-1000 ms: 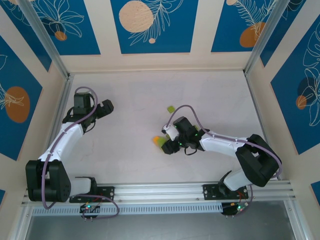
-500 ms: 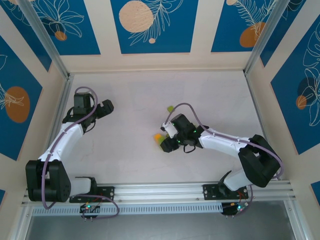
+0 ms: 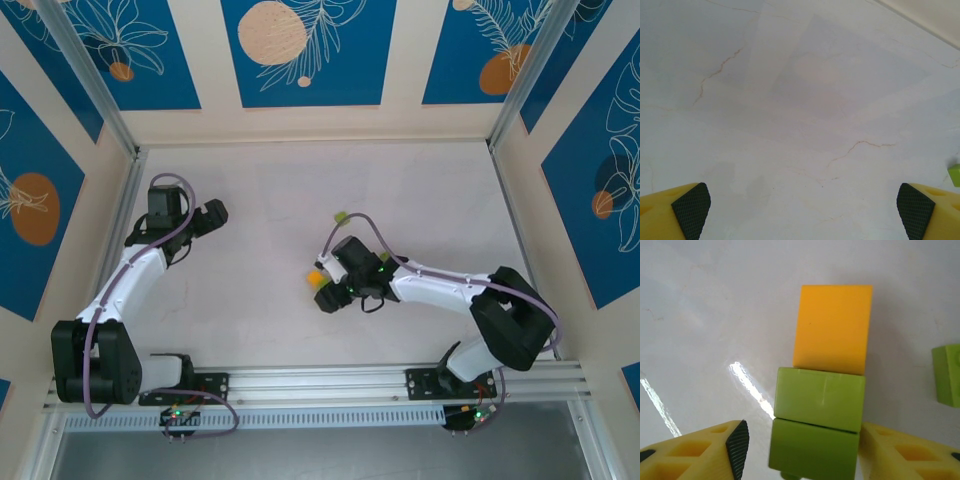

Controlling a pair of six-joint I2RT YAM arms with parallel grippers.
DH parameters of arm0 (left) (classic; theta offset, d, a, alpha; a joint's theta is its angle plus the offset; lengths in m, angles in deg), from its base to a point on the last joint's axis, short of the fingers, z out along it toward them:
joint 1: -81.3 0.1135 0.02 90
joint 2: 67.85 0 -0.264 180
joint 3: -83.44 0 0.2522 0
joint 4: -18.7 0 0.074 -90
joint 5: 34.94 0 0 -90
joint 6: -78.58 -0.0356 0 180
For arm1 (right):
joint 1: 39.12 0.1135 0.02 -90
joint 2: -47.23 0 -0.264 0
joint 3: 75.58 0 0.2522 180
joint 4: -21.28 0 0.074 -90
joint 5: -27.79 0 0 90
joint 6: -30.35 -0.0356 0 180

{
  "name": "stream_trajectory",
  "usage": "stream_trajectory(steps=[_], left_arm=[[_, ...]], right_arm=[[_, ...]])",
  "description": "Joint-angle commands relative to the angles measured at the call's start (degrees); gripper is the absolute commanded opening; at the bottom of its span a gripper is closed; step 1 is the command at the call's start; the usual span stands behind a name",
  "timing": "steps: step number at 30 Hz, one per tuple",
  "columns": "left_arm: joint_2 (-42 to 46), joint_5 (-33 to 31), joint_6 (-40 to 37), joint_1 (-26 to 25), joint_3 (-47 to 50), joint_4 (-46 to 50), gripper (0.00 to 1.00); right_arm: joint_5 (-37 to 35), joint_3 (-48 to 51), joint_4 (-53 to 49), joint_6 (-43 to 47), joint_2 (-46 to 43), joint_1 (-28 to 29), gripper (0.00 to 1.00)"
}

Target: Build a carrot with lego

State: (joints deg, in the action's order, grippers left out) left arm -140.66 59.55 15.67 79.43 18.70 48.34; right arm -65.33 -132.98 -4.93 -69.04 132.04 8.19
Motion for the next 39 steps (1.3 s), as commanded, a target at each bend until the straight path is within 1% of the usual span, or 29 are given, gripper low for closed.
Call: stream_trajectory(steps=[1, 5, 11, 19, 23, 30, 39], left_arm=[[0.01, 1.22, 0.33, 0.78, -0.26, -0.37, 0.98], [-0.27, 1.74, 0.54, 0.81, -0.35, -0.69, 0.98], [-1.56, 2.79, 0.84, 0.81, -0.43, -1.42, 0.98], [-1.53, 3.11, 0.93, 0.86, -0.43, -1.76, 0.98], [-1.58, 3.24, 0.95, 0.81, -0.52, -1.77, 0.98], [-2.13, 3.81, 1.21, 0.81, -0.08, -3.36, 0.98], [-2.03, 6.47, 2.01, 0.77, 2.06, -6.45, 0.97]], right_arm=[[-1.88, 3.25, 5.89, -1.65, 1.36, 0.68, 0.58], [-4.56, 8.23, 13.57, -3.46, 0.60, 0.94, 0.58], [-10.63, 15.88, 25.32, -8.08, -2.04, 2.03, 0.58], [-14.03, 22.30, 36.20, -8.88, -2.99, 4.13, 0.59], [-16.33, 24.55, 39.52, -8.44, -3.32, 5.26, 0.59], [-19.23, 25.34, 41.40, -4.54, -3.69, 7.31, 0.58], [-23.49, 29.40, 50.59, -1.34, -3.01, 10.92, 0.57]])
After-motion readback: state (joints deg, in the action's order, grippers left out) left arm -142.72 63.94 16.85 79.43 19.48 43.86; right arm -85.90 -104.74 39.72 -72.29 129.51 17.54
